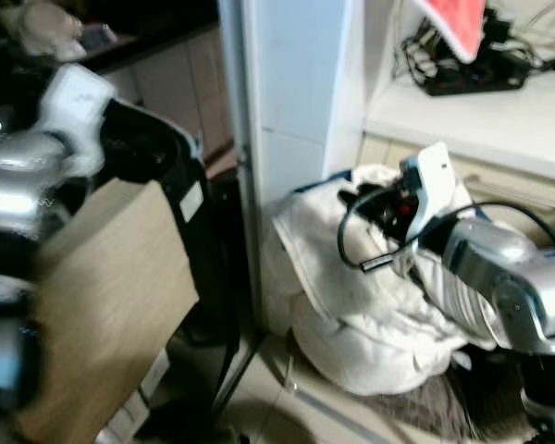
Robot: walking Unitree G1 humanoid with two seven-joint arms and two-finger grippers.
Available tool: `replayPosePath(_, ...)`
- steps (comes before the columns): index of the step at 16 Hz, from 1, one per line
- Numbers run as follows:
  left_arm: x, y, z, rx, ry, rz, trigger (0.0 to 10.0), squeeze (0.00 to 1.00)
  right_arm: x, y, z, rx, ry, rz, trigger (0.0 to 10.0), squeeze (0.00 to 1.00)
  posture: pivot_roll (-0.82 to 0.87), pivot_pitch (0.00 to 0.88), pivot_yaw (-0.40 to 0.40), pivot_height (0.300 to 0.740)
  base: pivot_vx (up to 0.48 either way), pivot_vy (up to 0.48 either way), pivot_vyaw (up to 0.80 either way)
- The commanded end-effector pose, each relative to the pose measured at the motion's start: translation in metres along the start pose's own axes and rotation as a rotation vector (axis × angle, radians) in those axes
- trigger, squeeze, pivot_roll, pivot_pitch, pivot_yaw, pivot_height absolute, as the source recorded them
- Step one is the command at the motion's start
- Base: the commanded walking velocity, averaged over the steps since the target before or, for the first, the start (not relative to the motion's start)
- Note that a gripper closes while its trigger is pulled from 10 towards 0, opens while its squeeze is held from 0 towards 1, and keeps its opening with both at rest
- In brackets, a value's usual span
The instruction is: Clothes washing
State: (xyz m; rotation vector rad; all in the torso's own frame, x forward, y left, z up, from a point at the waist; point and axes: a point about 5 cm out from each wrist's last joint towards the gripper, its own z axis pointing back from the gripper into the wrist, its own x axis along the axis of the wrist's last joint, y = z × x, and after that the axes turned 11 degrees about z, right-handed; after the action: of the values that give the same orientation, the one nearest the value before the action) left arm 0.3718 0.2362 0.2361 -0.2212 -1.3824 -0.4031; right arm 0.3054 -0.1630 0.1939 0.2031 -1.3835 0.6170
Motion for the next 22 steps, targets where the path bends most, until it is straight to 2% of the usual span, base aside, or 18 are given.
replayPosePath(1, -0.007, -0.028, -0.011, -0.086, -0.004, 0.061, 10.0, 0.0, -0.009, -0.019, 0.0, -0.162, 0.054, 0.022, 10.0, 0.61, -0.1, 0.0, 0.068, 0.74, 0.0, 0.0, 0.0)
replayPosePath(2, -0.007, -0.051, -0.024, -0.114, -0.069, 0.106, 10.0, 0.0, -0.012, -0.031, 0.002, -0.252, 0.057, 0.024, 10.0, 1.0, -0.1, 0.0, 0.076, 0.74, 0.0, 0.0, 0.0)
replayPosePath(3, -0.007, -0.061, -0.029, -0.113, -0.108, 0.13, 10.0, 0.0, -0.014, -0.037, 0.003, -0.298, 0.054, 0.01, 10.0, 1.0, -0.11, 0.0, 0.078, 0.74, 0.0, 0.0, 0.0)
replayPosePath(4, -0.007, -0.076, -0.035, -0.098, -0.177, 0.164, 10.0, 0.0, -0.021, -0.05, 0.005, -0.383, 0.067, -0.003, 10.0, 1.0, -0.11, 0.0, 0.09, 0.74, 0.0, 0.0, 0.0)
replayPosePath(6, -0.011, -0.102, -0.035, -0.117, -0.244, 0.217, 10.0, 0.0, -0.032, -0.068, 0.008, -0.493, 0.09, -0.022, 10.0, 1.0, -0.11, 0.0, 0.09, 0.74, 0.0, 0.0, 0.0)
replayPosePath(7, -0.013, -0.123, -0.032, -0.193, -0.25, 0.17, 10.0, 0.0, -0.039, -0.077, 0.01, -0.525, 0.103, -0.019, 10.0, 1.0, -0.12, 0.0, 0.088, 0.74, 0.0, 0.0, 0.0)
replayPosePath(9, -0.023, -0.153, -0.025, -0.316, -0.248, 0.147, 10.0, 0.0, -0.046, -0.093, 0.012, -0.574, 0.096, -0.052, 10.0, 1.0, -0.12, 0.0, 0.085, 0.74, 0.0, 0.0, 0.0)
replayPosePath(10, -0.035, -0.168, -0.02, -0.385, -0.213, 0.112, 10.0, 0.0, -0.052, -0.099, 0.007, -0.53, 0.11, -0.073, 10.0, 1.0, -0.12, 0.0, 0.083, 0.74, 0.0, 0.0, 0.0)
replayPosePath(12, -0.042, -0.177, -0.014, -0.451, -0.18, 0.084, 10.0, 0.0, -0.056, -0.1, 0.001, -0.437, 0.119, -0.097, 10.0, 1.0, -0.12, 0.0, 0.08, 0.74, 0.0, 0.0, 0.0)
replayPosePath(14, -0.046, -0.183, -0.006, -0.501, -0.149, 0.057, 10.0, 0.0, -0.053, -0.106, -0.003, -0.419, 0.088, -0.097, 10.0, 1.0, -0.12, 0.0, 0.073, 0.74, 0.0, 0.0, 0.0)
replayPosePath(17, -0.046, -0.19, -0.001, -0.537, -0.138, 0.052, 10.0, 0.0, -0.055, -0.113, -0.011, -0.417, 0.139, -0.046, 10.0, 1.0, -0.1, 0.0, 0.058, 0.74, 0.0, 0.0, 0.0)
replayPosePath(19, -0.046, -0.191, 0.004, -0.544, -0.132, 0.064, 10.0, 0.0, -0.058, -0.111, -0.017, -0.412, 0.15, -0.025, 10.0, 1.0, -0.1, 0.0, 0.061, 0.74, 0.0, 0.0, 0.0)
replayPosePath(20, -0.048, -0.19, 0.007, -0.559, -0.117, 0.061, 10.0, 0.0, -0.067, -0.106, -0.02, -0.403, 0.19, -0.019, 10.0, 0.21, -0.09, 0.0, 0.07, 0.74, 0.0, 0.0, 0.0)
replayPosePath(21, -0.048, -0.191, 0.009, -0.571, -0.105, 0.054, 10.0, 0.0, -0.075, -0.103, -0.022, -0.408, 0.234, -0.018, 10.0, 0.0, -0.09, 0.0, 0.07, 0.74, 0.0, 0.0, 0.0)
replayPosePath(22, -0.048, -0.191, 0.009, -0.574, -0.103, 0.049, 10.0, 0.0, -0.078, -0.102, -0.022, -0.408, 0.246, -0.021, 10.0, 0.0, -0.09, 0.0, 0.07, 0.74, 0.0, 0.0, 0.0)
